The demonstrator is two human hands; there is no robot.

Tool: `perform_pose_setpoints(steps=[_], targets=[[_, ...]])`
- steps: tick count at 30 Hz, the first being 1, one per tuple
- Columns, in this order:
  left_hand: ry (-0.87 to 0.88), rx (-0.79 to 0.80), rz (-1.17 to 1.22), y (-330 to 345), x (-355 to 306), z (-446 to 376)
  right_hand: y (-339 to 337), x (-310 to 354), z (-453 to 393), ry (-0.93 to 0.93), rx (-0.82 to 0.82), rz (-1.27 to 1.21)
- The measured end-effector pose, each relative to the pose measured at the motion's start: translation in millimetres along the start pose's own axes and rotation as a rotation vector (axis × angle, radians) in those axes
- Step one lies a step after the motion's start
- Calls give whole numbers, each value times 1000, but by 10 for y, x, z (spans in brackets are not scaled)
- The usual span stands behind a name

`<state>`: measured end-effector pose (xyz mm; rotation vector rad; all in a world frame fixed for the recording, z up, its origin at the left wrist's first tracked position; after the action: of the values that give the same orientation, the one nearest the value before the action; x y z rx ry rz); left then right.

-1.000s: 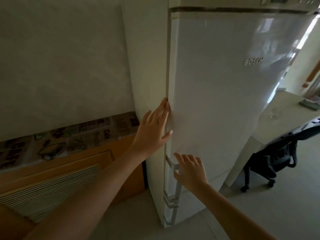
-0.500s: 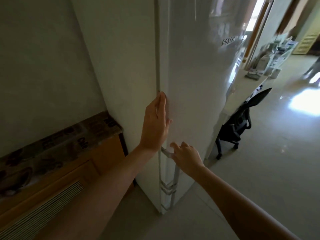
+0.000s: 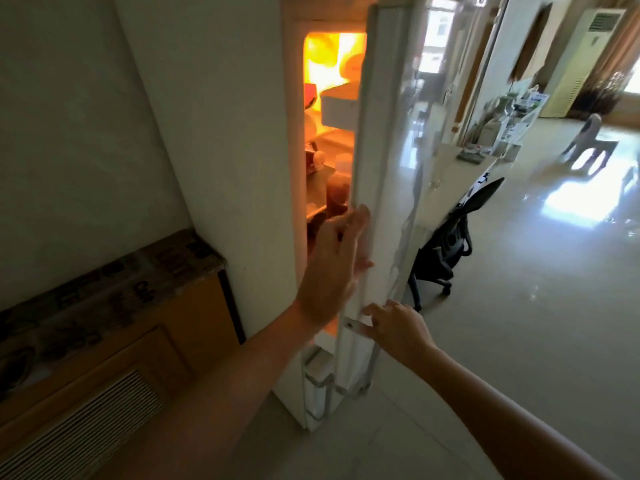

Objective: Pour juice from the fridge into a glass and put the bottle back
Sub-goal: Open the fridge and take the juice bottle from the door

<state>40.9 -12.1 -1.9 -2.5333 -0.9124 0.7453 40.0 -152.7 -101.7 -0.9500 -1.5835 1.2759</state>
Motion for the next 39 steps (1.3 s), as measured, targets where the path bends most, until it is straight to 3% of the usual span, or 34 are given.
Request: perform_pose_setpoints(steps=[4,9,12,15,17,25,33,39], targets=[[169,79,14,399,-596,-15,-340,-588,530,154,-13,-41],[159,58,85,800,-1103,-196,-735,-1071,996,320,-189,-146],[35,95,69,1012,-1099,-263,-965,-1233,1176,352,-363,-268],[-198,128,84,1189,-1016,-330,-1143,-1400,1279,355,-538,-343],[-277,196,122,1355,-966,-389,-1243,-1517,1320,403,-578,-373],[-281,437,346,1812,-1046,-641,-1316,-1988,1351,470,-558,-373],[-375,321,518,1677,-1020,-559,-1196,-2018,1333,409,-543,-380],[-438,218,635,1187,-755,-392,-1182,-1703,1273,239,-480,-364]])
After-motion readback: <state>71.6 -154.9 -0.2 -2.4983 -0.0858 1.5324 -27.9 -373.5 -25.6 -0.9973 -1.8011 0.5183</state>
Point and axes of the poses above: each hand's wrist, its own z-axis away from the middle knuckle, its own y-axis out of the palm, x = y × z, the point moved 3 cm from there along -z, towards the middle knuckle, and after that the axes turned 1 degree about x, right-handed, at the moved point
